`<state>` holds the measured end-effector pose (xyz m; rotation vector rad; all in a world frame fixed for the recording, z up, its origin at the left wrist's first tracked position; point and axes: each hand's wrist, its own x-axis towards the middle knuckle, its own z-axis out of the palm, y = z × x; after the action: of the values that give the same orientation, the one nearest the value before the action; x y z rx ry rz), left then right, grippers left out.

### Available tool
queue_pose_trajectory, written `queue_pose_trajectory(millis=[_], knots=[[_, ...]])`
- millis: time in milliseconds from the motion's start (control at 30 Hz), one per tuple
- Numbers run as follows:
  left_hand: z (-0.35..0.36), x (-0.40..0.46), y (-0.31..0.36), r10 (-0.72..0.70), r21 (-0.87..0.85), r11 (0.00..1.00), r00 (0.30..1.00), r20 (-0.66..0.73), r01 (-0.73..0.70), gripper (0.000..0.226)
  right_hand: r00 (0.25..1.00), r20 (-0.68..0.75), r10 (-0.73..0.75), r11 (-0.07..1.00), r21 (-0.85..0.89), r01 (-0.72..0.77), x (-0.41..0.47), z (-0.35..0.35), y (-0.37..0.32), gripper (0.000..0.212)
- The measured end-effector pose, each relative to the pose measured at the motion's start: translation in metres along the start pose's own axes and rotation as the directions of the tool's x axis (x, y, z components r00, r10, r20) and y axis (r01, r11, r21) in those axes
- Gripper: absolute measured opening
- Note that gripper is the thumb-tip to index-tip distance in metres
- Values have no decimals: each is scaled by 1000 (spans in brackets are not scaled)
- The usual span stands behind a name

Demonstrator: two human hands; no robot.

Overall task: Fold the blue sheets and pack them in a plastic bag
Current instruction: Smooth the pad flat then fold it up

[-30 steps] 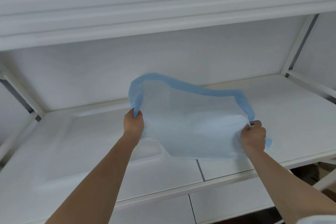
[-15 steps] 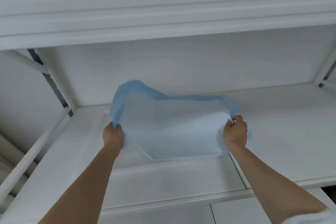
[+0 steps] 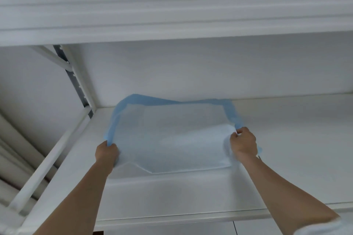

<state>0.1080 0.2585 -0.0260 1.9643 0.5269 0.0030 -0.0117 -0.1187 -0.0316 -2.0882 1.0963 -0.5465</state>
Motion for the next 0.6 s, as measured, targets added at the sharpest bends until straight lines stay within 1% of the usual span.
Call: queue_pose_trajectory(millis=[100, 167, 267, 300, 367, 467, 533, 600], knots=[[-7, 9, -8, -26, 94, 995, 1000, 6, 26, 21, 987, 133, 92, 993, -88, -81, 3, -5, 4, 12], [-8, 12, -10, -39, 135, 990, 999, 5, 38, 28, 970, 201, 136, 983, -152, -106, 4, -10, 7, 10], [-8, 9, -14, -61, 153, 987, 998, 14, 58, 24, 953, 258, 161, 973, -202, -110, 8, -13, 15, 13], [-8, 8, -14, -58, 177, 983, 998, 2, 57, 24, 947, 273, 168, 971, -210, -112, 8, -14, 17, 16], [-7, 3, -11, -49, 290, 955, 999, -24, 54, 27, 944, 281, 176, 967, -228, -112, 10, -13, 20, 26], [-6, -5, -6, -60, 430, 896, 990, -128, 110, 37, 950, 266, 164, 964, -247, -98, 12, -10, 25, 32], [-6, -4, -6, -84, 444, 883, 983, -164, 150, 43, 955, 262, 135, 973, -215, -78, 11, -9, 26, 32], [-7, -4, -10, -88, 418, 899, 989, -119, 130, 37, 952, 292, 91, 987, -152, -47, 11, -9, 26, 27]])
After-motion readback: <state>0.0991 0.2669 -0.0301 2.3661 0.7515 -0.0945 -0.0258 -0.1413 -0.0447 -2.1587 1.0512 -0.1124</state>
